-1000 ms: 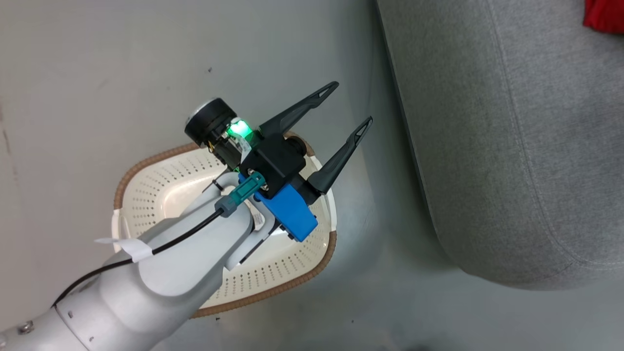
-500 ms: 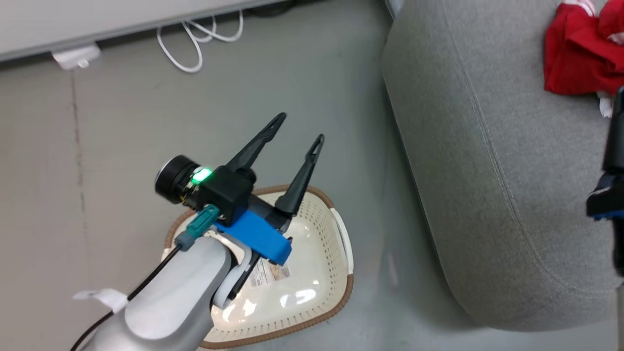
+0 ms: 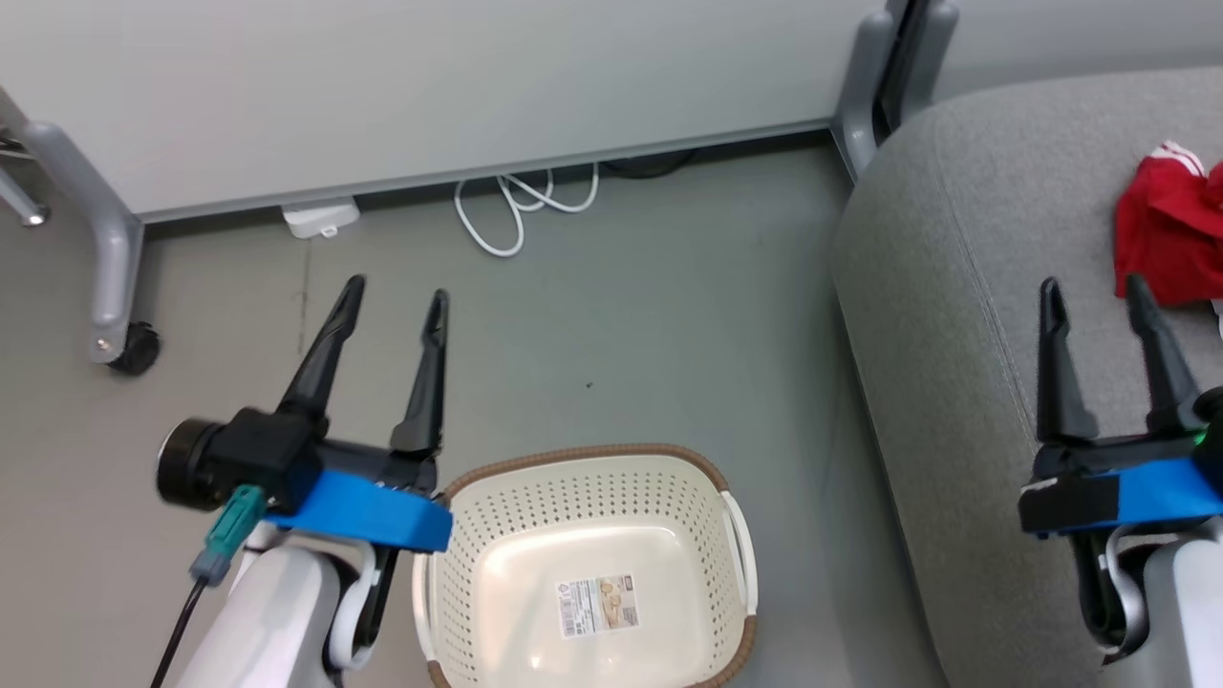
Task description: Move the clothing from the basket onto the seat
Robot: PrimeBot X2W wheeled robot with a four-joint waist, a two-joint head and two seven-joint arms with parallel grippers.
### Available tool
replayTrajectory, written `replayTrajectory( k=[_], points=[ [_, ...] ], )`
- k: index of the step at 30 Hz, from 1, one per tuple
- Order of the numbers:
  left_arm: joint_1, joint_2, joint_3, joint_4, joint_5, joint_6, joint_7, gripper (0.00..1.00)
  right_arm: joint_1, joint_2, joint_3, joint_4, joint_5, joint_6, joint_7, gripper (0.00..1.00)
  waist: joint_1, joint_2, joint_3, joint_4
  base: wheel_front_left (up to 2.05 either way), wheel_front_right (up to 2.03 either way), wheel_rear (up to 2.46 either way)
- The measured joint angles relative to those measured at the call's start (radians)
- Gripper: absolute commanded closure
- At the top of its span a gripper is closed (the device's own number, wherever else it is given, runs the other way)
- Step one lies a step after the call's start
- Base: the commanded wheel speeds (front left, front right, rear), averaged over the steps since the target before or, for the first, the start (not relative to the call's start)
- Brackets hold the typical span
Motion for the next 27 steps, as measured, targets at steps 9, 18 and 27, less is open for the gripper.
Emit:
replayTrajectory(
  k=[9, 18, 27],
  points=[
    [0.166, -0.067, 0.211, -0.028, 0.087, -0.049, 0.000, 0.00, 0.100, 0.053, 0.031, -0.038, -0.008, 0.000, 0.000, 0.00, 0.0000, 0.0001, -0.080, 0.048, 0.00, 0.00, 0.00],
    [0.254, -0.133, 0.332, -0.032, 0.143, -0.089, 0.000, 0.00, 0.175, 0.077, 0.031, -0.048, -0.019, 0.000, 0.000, 0.00, 0.0001, 0.0001, -0.127, 0.077, 0.00, 0.00, 0.00],
    [0.302, -0.169, 0.366, -0.013, 0.174, -0.115, 0.000, 0.00, 0.215, 0.087, 0.027, -0.043, -0.022, 0.000, 0.000, 0.00, 0.0001, 0.0001, -0.151, 0.095, 0.00, 0.00, 0.00]
  ],
)
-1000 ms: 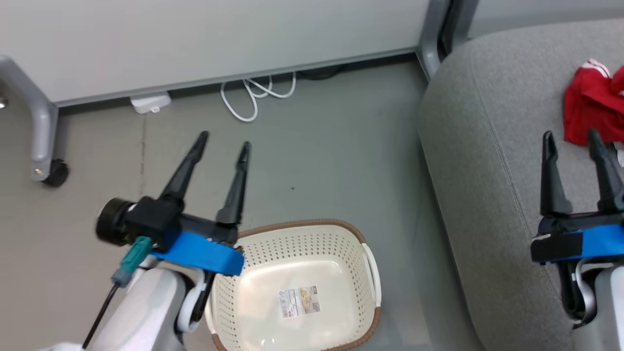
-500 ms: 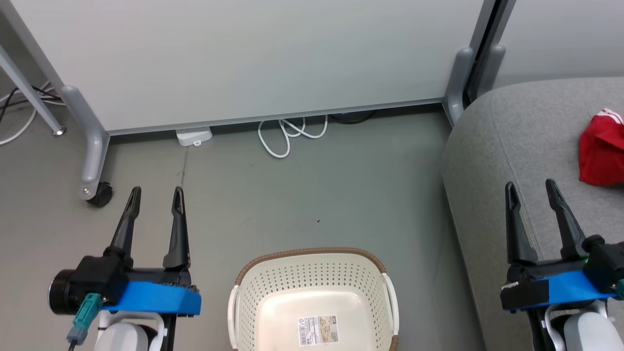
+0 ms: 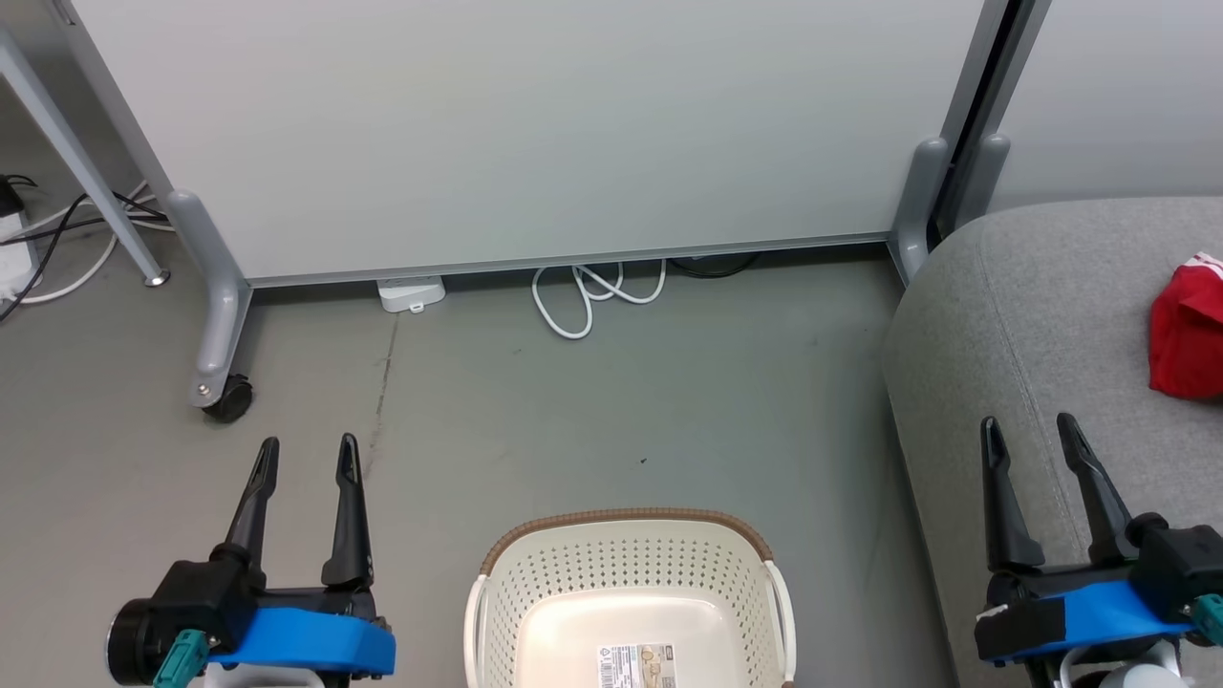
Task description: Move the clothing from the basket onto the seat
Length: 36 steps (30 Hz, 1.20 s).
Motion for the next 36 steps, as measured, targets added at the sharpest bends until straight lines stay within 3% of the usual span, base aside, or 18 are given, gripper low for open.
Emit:
replayTrajectory(
  k=[15, 16, 22, 36],
  points=[
    [0.014, -0.021, 0.031, 0.019, 0.035, -0.009, 0.000, 0.00, 0.025, 0.006, 0.000, 0.012, 0.005, 0.000, 0.000, 0.00, 0.0001, 0.0000, -0.006, 0.006, 0.00, 0.00, 0.00],
    [0.014, -0.022, 0.030, 0.024, 0.035, -0.009, 0.000, 1.00, 0.025, 0.007, 0.000, 0.017, 0.006, 0.000, 0.001, 1.00, 0.0001, 0.0000, -0.006, 0.006, 0.00, 0.00, 0.00],
    [0.049, -0.032, 0.024, 0.077, 0.026, -0.008, 0.009, 1.00, 0.039, 0.014, 0.000, 0.073, 0.011, 0.000, 0.012, 1.00, 0.0002, 0.0000, -0.007, 0.006, 0.00, 0.00, 0.00],
    [0.048, -0.033, 0.046, 0.081, -0.238, -0.008, 0.077, 1.00, 0.038, 0.015, -0.004, 0.082, 0.279, 0.000, 0.078, 1.00, 0.0001, 0.0000, -0.010, -0.001, 0.00, 0.00, 0.00]
  ],
)
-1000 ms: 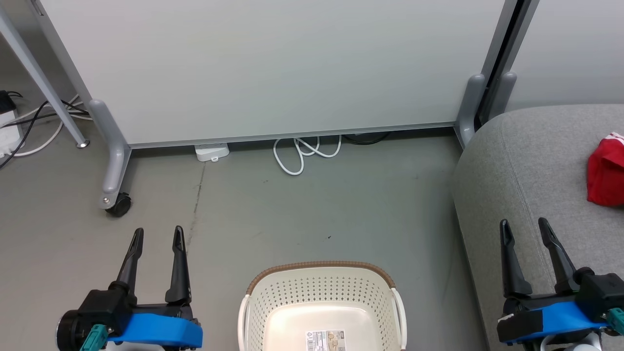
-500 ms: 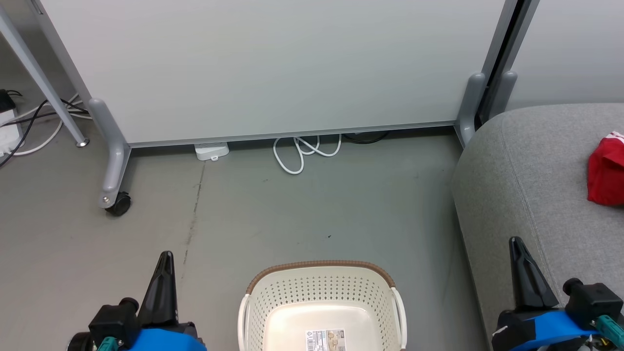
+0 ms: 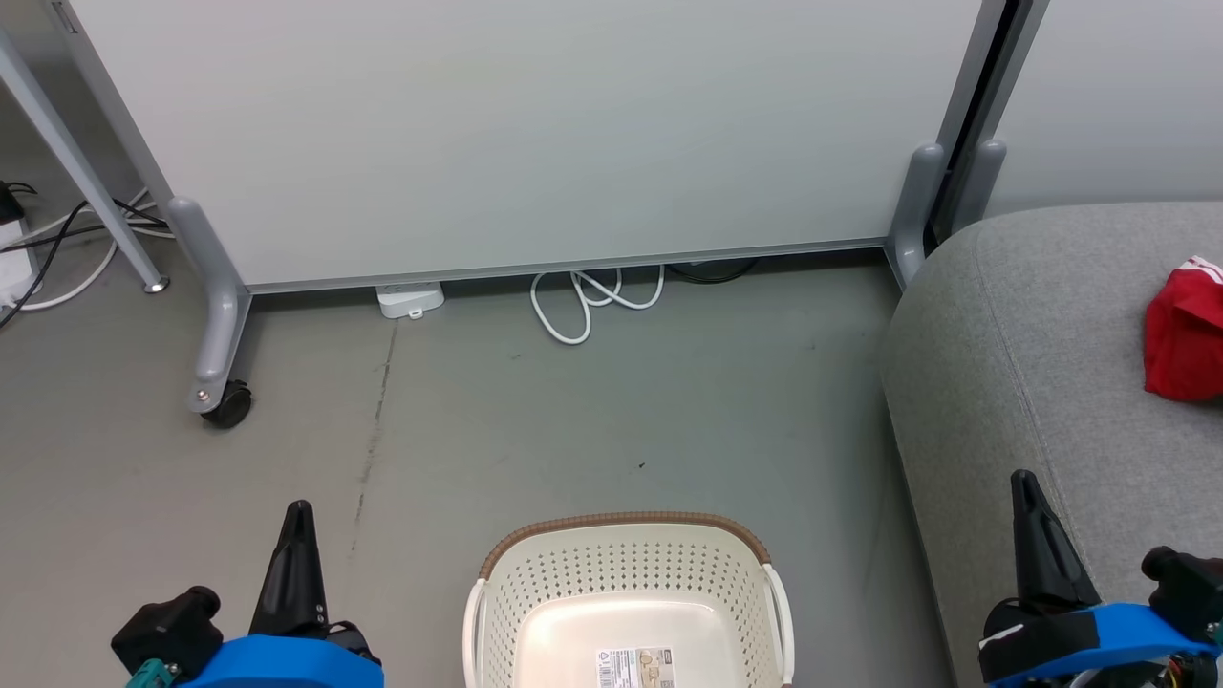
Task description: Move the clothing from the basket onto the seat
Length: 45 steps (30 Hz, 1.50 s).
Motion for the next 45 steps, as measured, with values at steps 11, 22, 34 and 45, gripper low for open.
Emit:
replayTrajectory(
  k=[11, 22, 34, 45],
  points=[
    [-0.017, 0.000, 0.012, -0.002, -0.183, 0.000, 0.046, 1.00, -0.010, 0.000, -0.001, 0.001, 0.187, 0.000, 0.046, 1.00, 0.0000, 0.0000, -0.002, -0.006, 0.00, 0.00, 0.00],
    [-0.035, 0.000, 0.028, -0.003, -0.345, 0.000, 0.088, 1.00, -0.018, 0.000, -0.003, 0.004, 0.350, 0.000, 0.087, 1.00, 0.0000, 0.0000, -0.004, -0.011, 0.00, 0.00, 0.00],
    [-0.048, 0.000, 0.040, -0.004, -0.499, 0.000, 0.125, 1.00, -0.031, -0.001, -0.005, 0.006, 0.511, 0.000, 0.124, 1.00, 0.0000, -0.0001, -0.007, -0.018, 0.00, 0.00, 0.00],
    [-0.060, 0.000, 0.050, -0.006, -0.627, 0.000, 0.159, 1.00, -0.040, -0.001, -0.006, 0.009, 0.642, 0.000, 0.158, 1.00, 0.0000, 0.0000, -0.009, -0.023, 0.00, 0.00, 0.00]
  ],
)
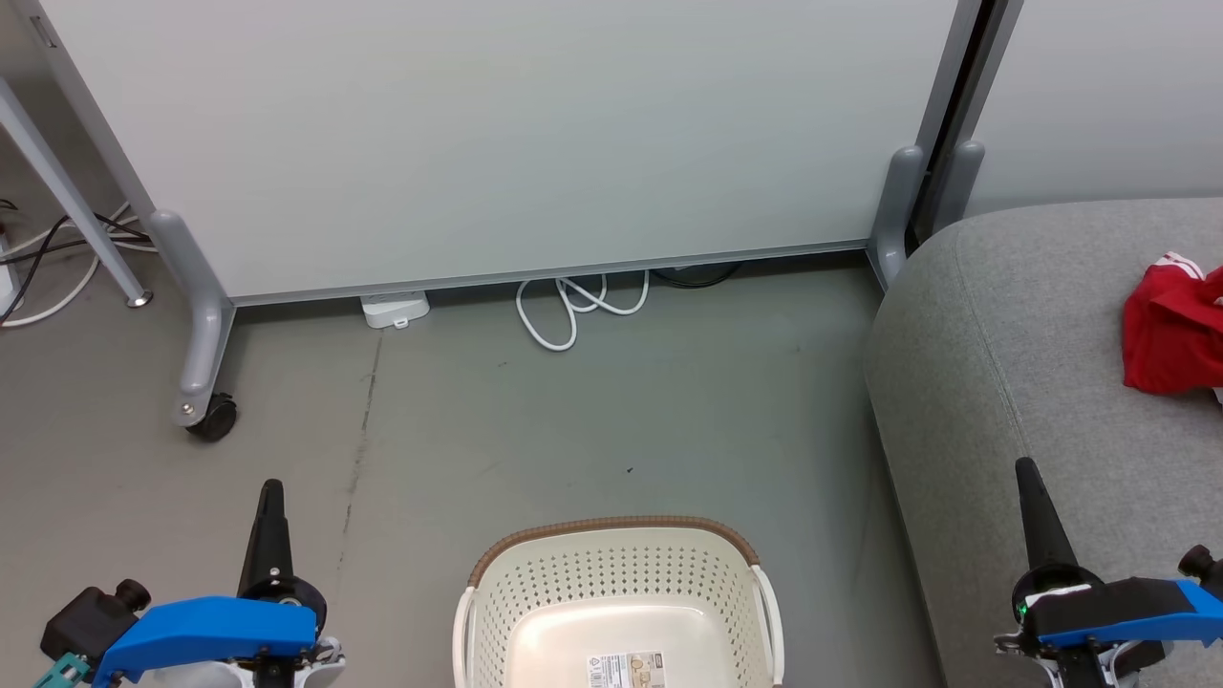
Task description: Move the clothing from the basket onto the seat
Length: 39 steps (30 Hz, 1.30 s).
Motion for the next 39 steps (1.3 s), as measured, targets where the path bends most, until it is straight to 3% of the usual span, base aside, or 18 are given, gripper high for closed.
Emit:
replayTrajectory(
  k=[39],
  points=[
    [-0.036, 0.000, 0.032, -0.004, -0.364, 0.000, 0.092, 1.00, -0.030, -0.002, -0.005, 0.006, 0.371, 0.000, 0.091, 1.00, 0.0000, 0.0000, -0.008, -0.020, 0.00, 0.00, 0.00]
  ],
)
